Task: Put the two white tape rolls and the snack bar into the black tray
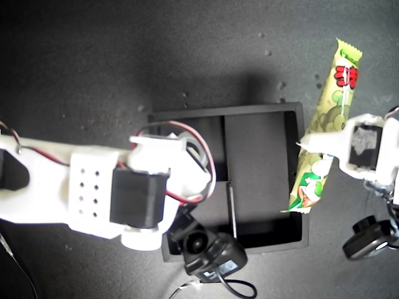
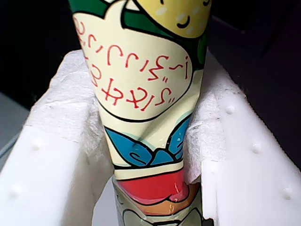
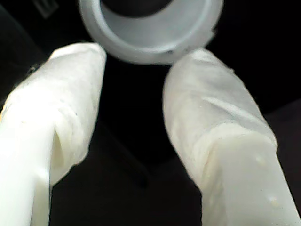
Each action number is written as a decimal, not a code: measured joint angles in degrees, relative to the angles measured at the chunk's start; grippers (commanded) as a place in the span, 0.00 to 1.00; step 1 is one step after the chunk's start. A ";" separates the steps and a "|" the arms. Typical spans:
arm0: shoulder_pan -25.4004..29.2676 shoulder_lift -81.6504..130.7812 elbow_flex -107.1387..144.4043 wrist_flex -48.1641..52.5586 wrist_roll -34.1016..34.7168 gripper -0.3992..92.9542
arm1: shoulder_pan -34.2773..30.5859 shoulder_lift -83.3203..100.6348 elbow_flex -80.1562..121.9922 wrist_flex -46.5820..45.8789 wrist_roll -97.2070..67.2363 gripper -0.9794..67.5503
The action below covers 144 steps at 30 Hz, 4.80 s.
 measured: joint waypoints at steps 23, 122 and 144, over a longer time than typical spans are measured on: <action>15.21 66.01 69.79 -19.69 -22.68 0.13 | -8.09 -20.04 -20.13 11.34 0.00 0.36; 6.06 16.61 11.34 0.18 -9.67 0.01 | 2.99 103.62 102.74 10.72 70.14 0.05; -3.87 117.51 128.50 -27.60 -12.30 0.00 | -0.18 104.15 102.74 10.37 48.60 0.05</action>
